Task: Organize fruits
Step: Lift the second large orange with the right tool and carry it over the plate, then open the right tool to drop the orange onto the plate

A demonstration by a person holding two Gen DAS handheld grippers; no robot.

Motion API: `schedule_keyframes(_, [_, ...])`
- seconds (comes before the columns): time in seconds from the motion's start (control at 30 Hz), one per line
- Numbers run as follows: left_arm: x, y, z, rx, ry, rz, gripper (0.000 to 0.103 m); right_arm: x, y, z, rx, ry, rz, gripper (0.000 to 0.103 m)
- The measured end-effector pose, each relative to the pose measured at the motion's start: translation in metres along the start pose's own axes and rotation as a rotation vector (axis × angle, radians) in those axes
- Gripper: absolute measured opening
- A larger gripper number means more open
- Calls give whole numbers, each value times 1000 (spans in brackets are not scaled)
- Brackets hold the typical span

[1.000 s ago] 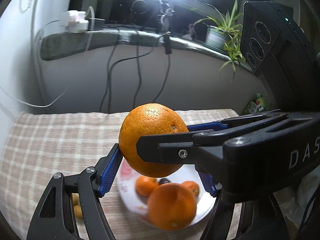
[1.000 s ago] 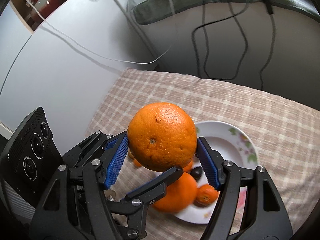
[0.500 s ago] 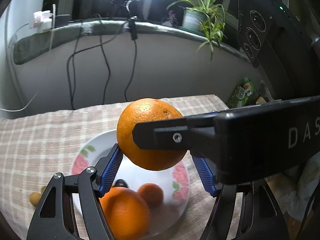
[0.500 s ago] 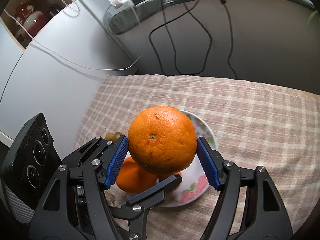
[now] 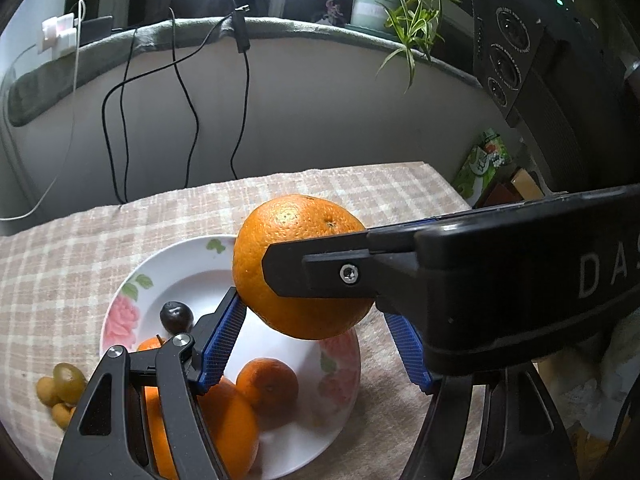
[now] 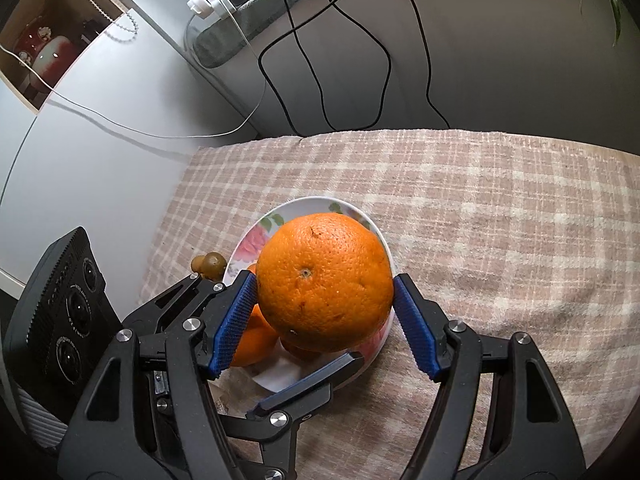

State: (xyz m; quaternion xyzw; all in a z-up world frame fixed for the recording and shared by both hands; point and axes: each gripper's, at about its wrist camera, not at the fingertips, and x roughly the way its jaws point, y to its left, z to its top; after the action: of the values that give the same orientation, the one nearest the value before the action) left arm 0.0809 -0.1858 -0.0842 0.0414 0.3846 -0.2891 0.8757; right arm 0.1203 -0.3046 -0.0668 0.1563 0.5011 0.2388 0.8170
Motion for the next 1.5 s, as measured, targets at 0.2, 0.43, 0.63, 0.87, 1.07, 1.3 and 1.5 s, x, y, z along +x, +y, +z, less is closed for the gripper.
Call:
schedule_keyframes(0.2, [5, -1, -5, 2, 27, 5, 71, 5, -4, -5, 15, 17, -2, 73])
schedule_keyframes(0.43, [7, -1, -6, 1, 31, 15, 71, 7, -5, -6, 34, 24, 6, 73])
schedule_keyframes(0.63, [13, -3, -5, 13, 39, 33, 71, 10, -4, -6, 48, 39, -2, 73])
schedule_keyframes(0.87, [10, -4, -2, 32, 22, 72, 69, 5, -7, -6, 71, 21, 8, 73])
schedule_keyframes(1.07, [-1, 4, -2, 16, -2, 80, 70, -15, 2, 2, 41, -31, -3, 73])
schedule_keyframes(1.3, [-20, 13, 0, 3, -49, 101, 70, -22, 5, 3, 40, -55, 1, 73])
schedule_keyframes(1.5, [-35, 22, -3, 1, -80, 120, 71, -23, 6, 0, 33, -63, 4, 73])
